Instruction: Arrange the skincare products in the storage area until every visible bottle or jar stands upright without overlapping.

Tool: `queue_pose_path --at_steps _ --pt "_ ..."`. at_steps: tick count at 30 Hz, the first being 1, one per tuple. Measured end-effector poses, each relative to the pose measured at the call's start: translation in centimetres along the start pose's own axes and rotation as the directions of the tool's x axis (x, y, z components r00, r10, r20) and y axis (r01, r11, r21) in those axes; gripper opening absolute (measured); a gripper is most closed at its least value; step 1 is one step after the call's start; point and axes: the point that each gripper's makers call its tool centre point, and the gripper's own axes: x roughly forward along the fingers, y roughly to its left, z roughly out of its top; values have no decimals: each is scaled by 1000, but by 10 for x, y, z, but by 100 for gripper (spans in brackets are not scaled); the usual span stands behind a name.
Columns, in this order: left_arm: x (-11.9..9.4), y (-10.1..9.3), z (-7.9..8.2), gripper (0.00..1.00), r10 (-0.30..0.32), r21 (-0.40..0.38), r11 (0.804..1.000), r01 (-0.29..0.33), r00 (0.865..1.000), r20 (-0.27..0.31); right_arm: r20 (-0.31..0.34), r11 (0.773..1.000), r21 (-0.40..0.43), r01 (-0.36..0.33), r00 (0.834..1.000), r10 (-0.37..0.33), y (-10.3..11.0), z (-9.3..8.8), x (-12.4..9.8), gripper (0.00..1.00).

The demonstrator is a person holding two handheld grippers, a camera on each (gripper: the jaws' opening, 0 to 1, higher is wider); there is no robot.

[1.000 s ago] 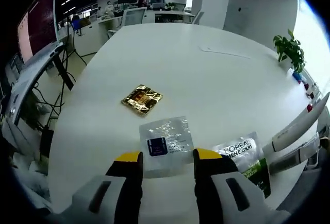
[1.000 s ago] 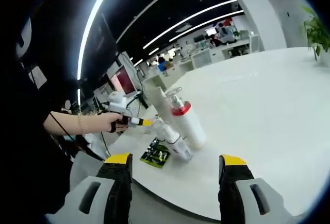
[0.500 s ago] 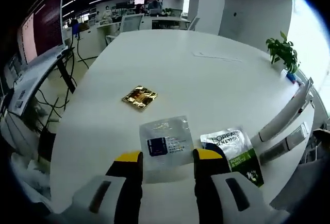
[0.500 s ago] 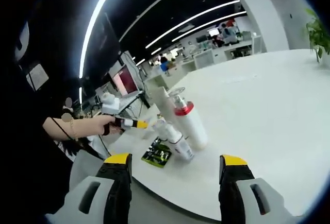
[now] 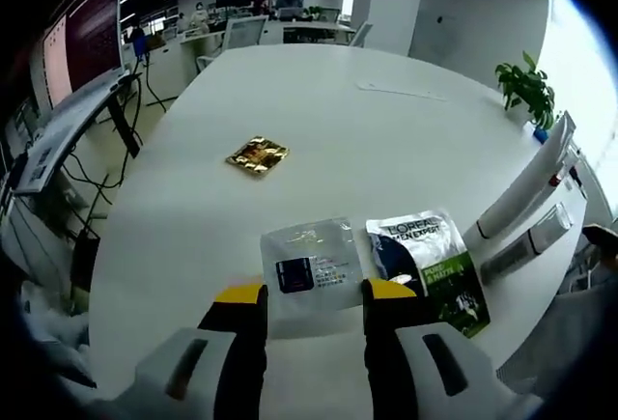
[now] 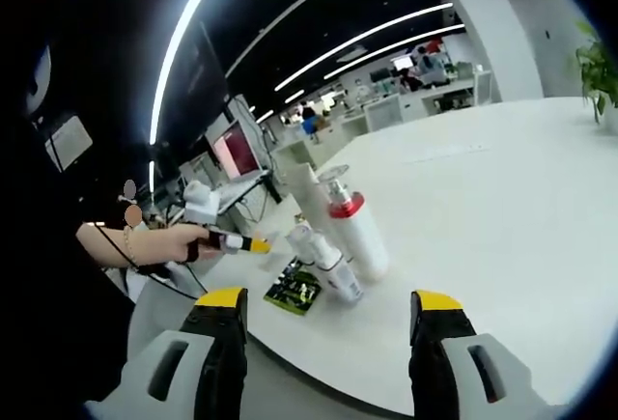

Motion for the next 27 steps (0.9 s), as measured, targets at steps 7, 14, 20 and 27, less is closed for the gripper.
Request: queue_pose_path --at_steps 7,14,20,27 --pt "-3 -7 -12 35 -7 12 1000 8 1000 -29 6 1000 -5 3 1000 -3 0 1 -1 69" --pt "-1 -10 -24 35 -17 10 1000 17 998 -53 7 1000 -7 4 1000 -4 0 0 -1 68" --pt "-4 -11 -33 36 -17 12 1000 18 997 -76 3 1000 -11 2 1000 -2 0 0 -1 68" --pt "-9 -14 -49 36 -21 13 1000 23 991 -128 0 1000 -12 0 1000 0 2 -1 0 67"
